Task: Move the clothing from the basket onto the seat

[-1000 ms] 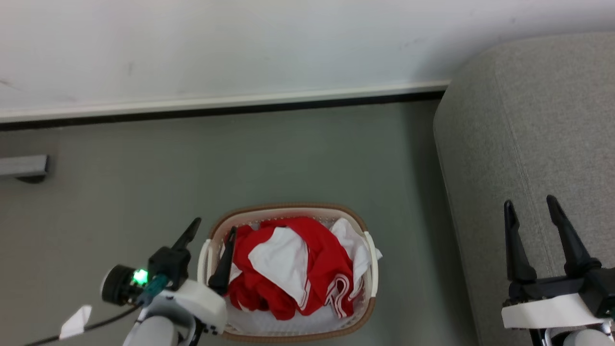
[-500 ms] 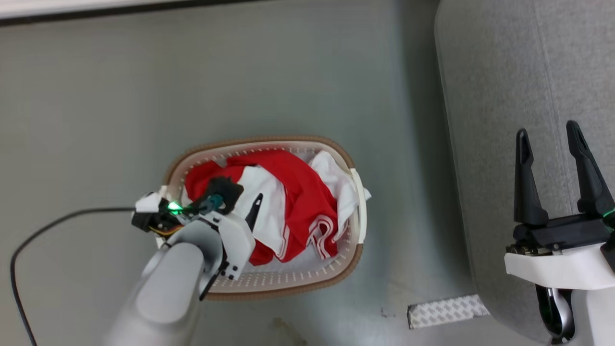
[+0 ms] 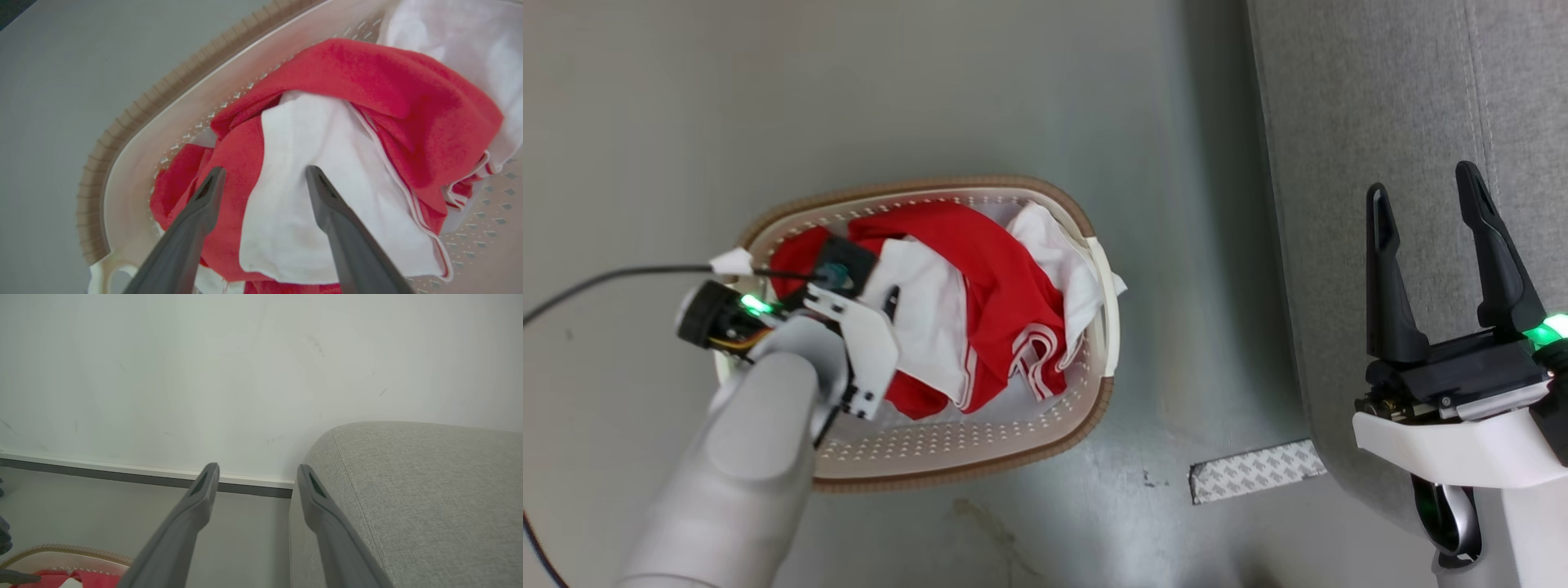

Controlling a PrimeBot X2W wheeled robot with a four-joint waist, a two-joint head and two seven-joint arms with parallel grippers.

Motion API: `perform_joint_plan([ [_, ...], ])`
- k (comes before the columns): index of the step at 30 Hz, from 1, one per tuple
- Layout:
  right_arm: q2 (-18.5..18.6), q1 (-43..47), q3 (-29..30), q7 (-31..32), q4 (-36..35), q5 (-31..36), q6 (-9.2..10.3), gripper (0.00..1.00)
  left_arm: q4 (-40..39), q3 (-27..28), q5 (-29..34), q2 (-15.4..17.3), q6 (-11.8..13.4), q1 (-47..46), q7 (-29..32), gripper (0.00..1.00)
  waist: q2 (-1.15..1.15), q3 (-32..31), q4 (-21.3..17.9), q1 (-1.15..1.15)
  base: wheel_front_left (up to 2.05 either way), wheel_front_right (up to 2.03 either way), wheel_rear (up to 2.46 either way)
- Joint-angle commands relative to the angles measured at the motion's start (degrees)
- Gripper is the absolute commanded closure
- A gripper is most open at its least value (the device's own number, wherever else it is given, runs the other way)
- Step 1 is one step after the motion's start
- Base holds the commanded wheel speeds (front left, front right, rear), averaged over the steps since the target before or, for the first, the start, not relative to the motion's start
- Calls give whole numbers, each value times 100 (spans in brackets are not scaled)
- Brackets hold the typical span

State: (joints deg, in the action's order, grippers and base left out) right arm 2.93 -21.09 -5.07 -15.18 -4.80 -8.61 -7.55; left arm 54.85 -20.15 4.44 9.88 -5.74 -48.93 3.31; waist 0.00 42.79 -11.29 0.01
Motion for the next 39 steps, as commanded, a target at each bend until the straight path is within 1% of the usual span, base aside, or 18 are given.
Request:
perform_joint_plan([
  [1, -3, -91, -17, 4, -50, -33, 12, 0, 55, 21, -7, 54, 23, -118, 11, 0, 0, 92, -62, -1, 0, 0, 0],
  [4, -5, -119, -79, 4, -81, -91, 12, 0, 222, -14, 9, 154, -3, -267, 163, 0, 0, 219, -106, -1, 0, 0, 0],
  [7, -4, -129, -130, 4, -72, -139, 12, 0, 321, -47, -78, 163, -64, -404, 223, 0, 0, 301, -153, -1, 0, 0, 0],
  [15, -5, -183, -159, 4, -46, -225, 12, 0, 470, -159, -302, 58, -134, -600, 293, 0, 0, 425, -241, -1, 0, 0, 0],
  [20, -5, -199, -160, 4, -34, -280, 12, 0, 541, -271, -346, 60, -156, -615, 345, 0, 0, 445, -263, -1, 0, 0, 0],
  [21, -5, -197, -158, 4, -36, -290, 12, 0, 568, -291, -359, 72, -158, -605, 371, 3, 0, 445, -267, -1, 0, 0, 0],
  [22, -5, -193, -157, 4, -40, -305, 12, 0, 597, -306, -369, 82, -161, -591, 397, 14, 0, 445, -271, -1, 0, 0, 0],
  [24, -5, -182, -153, 4, -52, -311, 12, 0, 656, -331, -388, 100, -166, -570, 429, 48, 0, 443, -279, -1, 0, 0, 0],
  [26, -5, -164, -138, 4, -58, -324, 12, 0, 679, -368, -383, 101, -163, -553, 415, 65, 0, 435, -277, -1, 0, 0, 0],
  [27, -5, -157, -127, 4, -57, -325, 12, 0, 687, -389, -391, 94, -165, -546, 403, 81, 0, 431, -269, -1, 0, 0, 0],
  [28, -5, -152, -118, 4, -52, -322, 12, 0, 692, -407, -408, 82, -168, -540, 387, 100, 0, 426, -260, -1, 0, 0, 0],
  [33, -5, -155, -82, 4, 27, -273, 12, 0, 702, -488, -560, -11, -175, -494, 306, 100, 0, 290, -170, -1, 0, 0, 0],
  [37, -5, -55, -10, 4, 110, -243, 12, 0, 598, -419, -878, -121, -180, -365, 64, 100, 0, 9, -48, -1, 0, 0, 0],
  [39, -5, 45, 79, 4, 166, -217, 12, 0, 501, -477, -1045, -186, -174, -226, -61, 100, 0, -179, 63, -1, 0, 0, 0],
])
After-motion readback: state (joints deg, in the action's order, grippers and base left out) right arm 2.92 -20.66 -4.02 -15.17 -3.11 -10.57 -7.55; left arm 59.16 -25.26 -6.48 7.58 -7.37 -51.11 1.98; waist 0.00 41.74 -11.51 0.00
